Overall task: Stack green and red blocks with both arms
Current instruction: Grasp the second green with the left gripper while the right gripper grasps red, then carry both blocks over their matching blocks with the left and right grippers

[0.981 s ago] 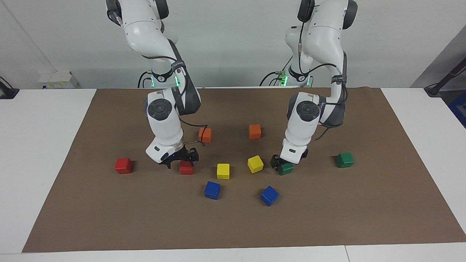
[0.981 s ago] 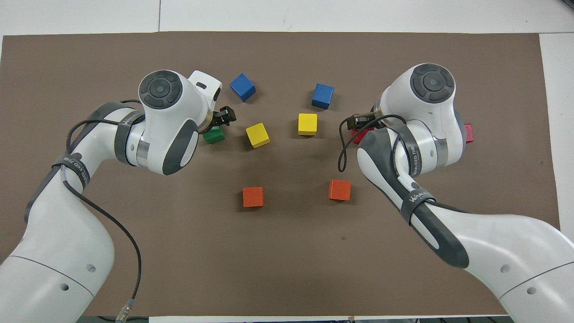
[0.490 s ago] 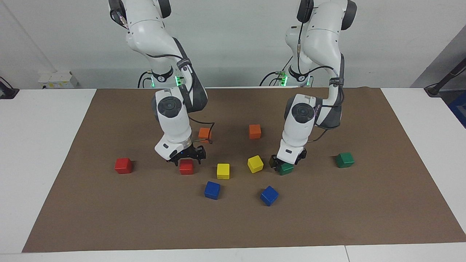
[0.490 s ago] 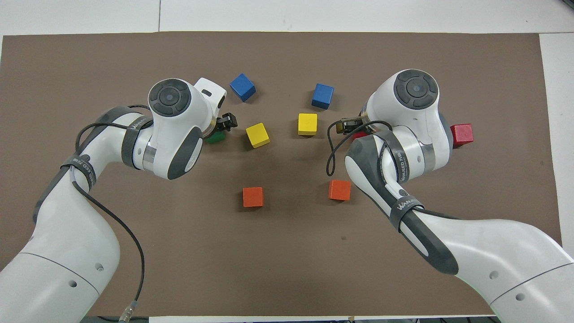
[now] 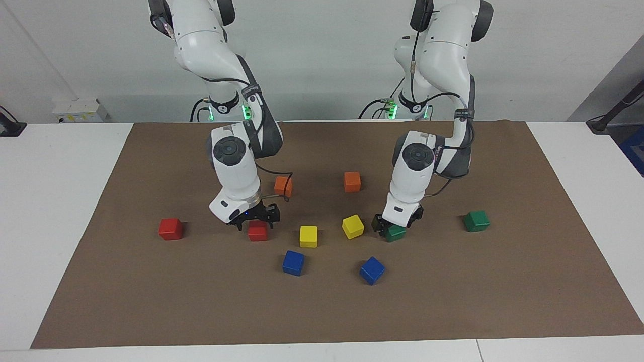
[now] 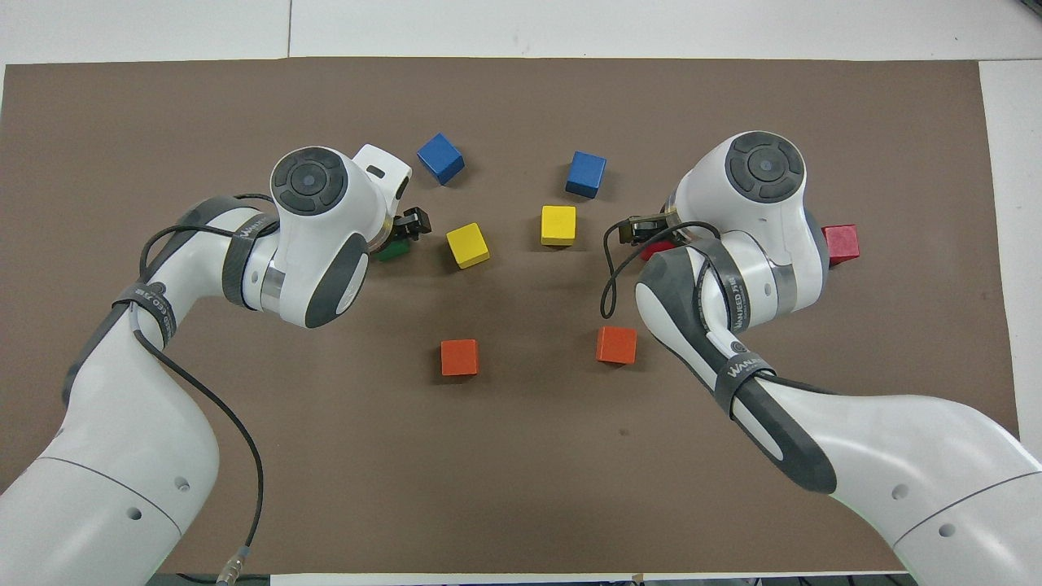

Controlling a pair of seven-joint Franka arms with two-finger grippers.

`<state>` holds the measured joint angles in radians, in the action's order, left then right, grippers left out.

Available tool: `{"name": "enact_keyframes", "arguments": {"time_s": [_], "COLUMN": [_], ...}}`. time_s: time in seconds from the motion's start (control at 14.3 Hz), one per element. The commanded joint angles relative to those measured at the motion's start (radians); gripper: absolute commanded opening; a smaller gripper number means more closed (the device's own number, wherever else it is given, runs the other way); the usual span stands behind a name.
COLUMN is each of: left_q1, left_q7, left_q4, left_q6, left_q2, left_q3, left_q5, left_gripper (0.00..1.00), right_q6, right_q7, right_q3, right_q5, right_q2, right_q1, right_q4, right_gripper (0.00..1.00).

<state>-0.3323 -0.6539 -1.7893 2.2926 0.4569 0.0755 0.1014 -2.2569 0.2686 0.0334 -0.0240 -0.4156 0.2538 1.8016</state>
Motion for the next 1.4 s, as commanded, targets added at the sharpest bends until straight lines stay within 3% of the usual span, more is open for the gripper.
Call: {"name": "enact_keyframes", "arguments": {"time_s": [0.0, 0.07, 0.14, 0.21, 0.28, 0.35, 0.42, 0.63, 0.84, 1.12, 1.19, 1.26, 1.33], "left_q1": [-0.010, -0.008, -0.008, -0.008, -0.008, -0.010, -0.010, 0.002, 0.062, 0.209, 0.237, 0.271, 0.292], "left_q7": [-0.010, -0.010, -0.012, -0.019, -0.027, -0.027, -0.027, -0.010, 0.097, 0.366, 0.417, 0.456, 0.496], "left_q4": [-0.027, -0.025, -0.025, -0.025, -0.025, -0.021, -0.015, 0.102, 0.078, 0.073, 0.073, 0.073, 0.073], "left_q6": [0.036, 0.036, 0.036, 0.034, 0.028, 0.015, -0.008, -0.200, -0.277, -0.367, -0.374, -0.377, -0.372], "left_q2": [-0.010, -0.010, -0.010, -0.010, -0.010, -0.010, -0.012, -0.012, -0.104, -0.171, -0.181, -0.182, -0.182], "left_q3": [-0.011, -0.011, -0.011, -0.011, -0.011, -0.011, -0.011, -0.013, -0.010, -0.009, -0.011, -0.010, -0.010], "left_q5": [0.015, 0.012, 0.011, 0.011, 0.011, 0.011, 0.011, 0.014, 0.012, -0.047, -0.054, -0.055, -0.055], "left_gripper": [1.00, 1.00, 0.92, 0.77, 0.58, 0.24, 0.00, 0.00, 0.00, 0.00, 0.00, 0.00, 0.00], "right_q6": [-0.042, -0.059, -0.062, -0.062, -0.064, -0.064, -0.064, -0.064, -0.062, -0.058, -0.055, -0.047, -0.038], "right_q7": [-0.006, -0.006, -0.006, -0.006, -0.006, -0.006, -0.006, 0.001, 0.008, 0.008, 0.008, 0.008, 0.006], "right_q3": [0.008, 0.008, 0.008, 0.010, 0.008, 0.008, 0.008, 0.008, 0.008, 0.008, 0.008, 0.007, 0.005], "right_q5": [-0.002, -0.002, -0.002, -0.002, -0.002, -0.002, -0.002, -0.002, -0.001, -0.001, -0.001, -0.001, -0.001], "right_q2": [0.018, 0.018, 0.018, 0.018, 0.018, 0.018, 0.015, 0.015, 0.015, 0.017, 0.017, 0.018, 0.024], "right_q1": [-0.010, -0.010, -0.010, -0.010, -0.010, -0.010, -0.010, -0.010, -0.010, -0.013, -0.013, -0.013, -0.017], "right_q4": [0.045, 0.059, 0.061, 0.061, 0.061, 0.059, 0.059, 0.061, 0.062, 0.065, 0.065, 0.059, 0.052], "right_gripper": [1.00, 1.00, 1.00, 1.00, 1.00, 1.00, 1.00, 1.00, 0.91, 0.51, 0.31, 0.02, 0.00]}}
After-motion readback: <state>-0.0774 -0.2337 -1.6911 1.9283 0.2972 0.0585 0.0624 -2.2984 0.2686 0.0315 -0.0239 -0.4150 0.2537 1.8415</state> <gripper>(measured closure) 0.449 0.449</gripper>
